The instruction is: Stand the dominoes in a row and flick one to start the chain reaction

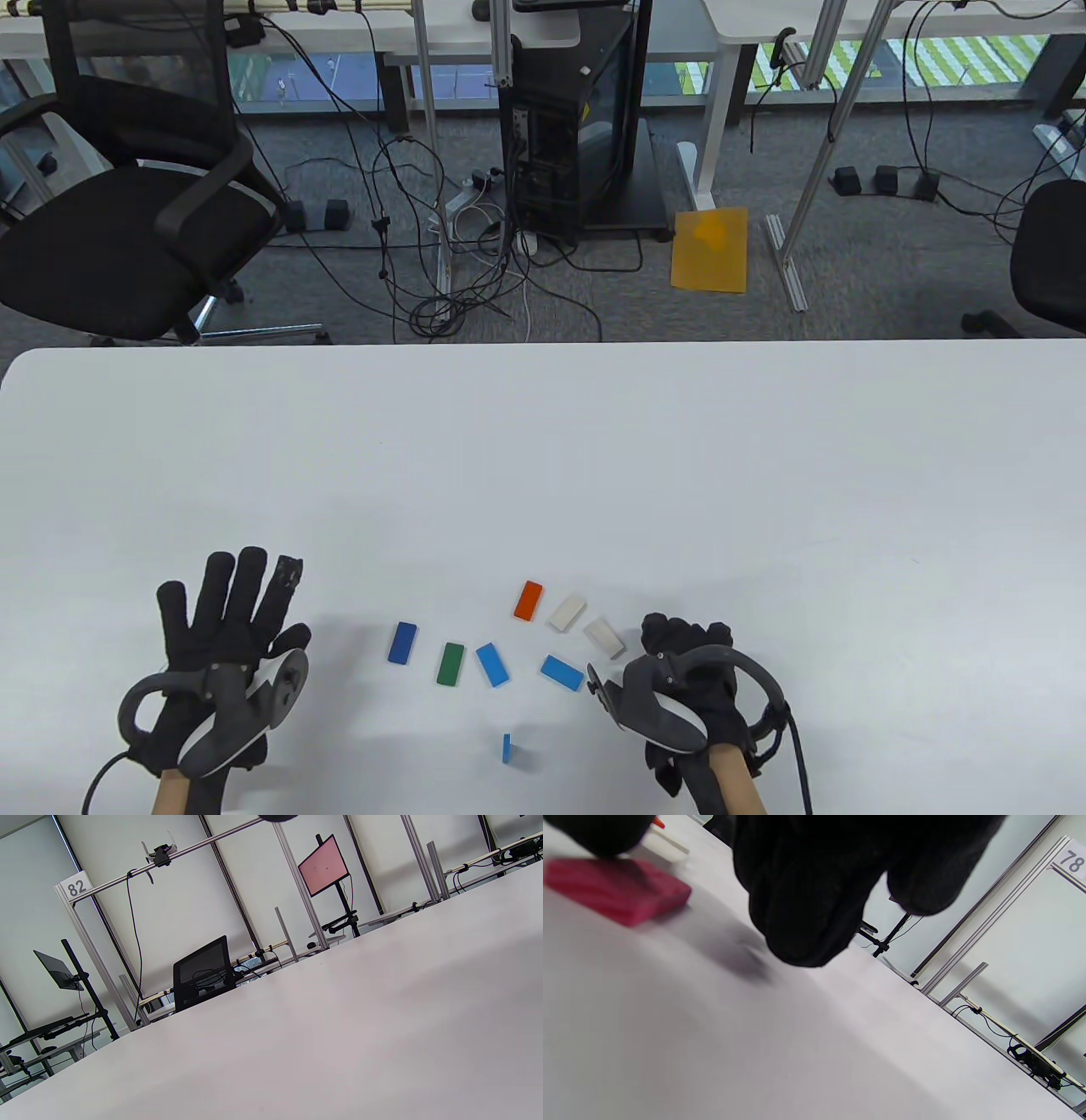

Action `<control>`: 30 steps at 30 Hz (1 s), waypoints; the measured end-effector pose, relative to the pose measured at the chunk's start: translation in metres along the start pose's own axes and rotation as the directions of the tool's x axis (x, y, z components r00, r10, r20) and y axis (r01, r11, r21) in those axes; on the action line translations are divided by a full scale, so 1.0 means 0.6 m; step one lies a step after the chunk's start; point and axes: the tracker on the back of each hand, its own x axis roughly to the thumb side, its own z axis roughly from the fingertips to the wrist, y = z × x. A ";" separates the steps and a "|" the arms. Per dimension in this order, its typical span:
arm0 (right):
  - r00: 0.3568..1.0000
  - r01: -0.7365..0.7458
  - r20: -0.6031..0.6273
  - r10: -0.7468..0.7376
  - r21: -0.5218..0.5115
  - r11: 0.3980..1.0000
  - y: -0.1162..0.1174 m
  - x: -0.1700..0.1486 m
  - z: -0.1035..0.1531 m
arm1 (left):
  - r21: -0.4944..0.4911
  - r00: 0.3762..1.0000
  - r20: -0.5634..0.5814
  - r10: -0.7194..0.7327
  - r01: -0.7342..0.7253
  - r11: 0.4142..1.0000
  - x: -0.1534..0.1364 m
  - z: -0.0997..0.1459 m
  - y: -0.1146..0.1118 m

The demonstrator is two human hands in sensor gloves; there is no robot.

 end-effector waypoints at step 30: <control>0.886 0.456 0.246 -0.393 -0.308 0.835 -0.099 -0.020 0.052 | 0.025 1.000 -0.018 -0.006 0.006 1.000 -0.001 0.002 0.005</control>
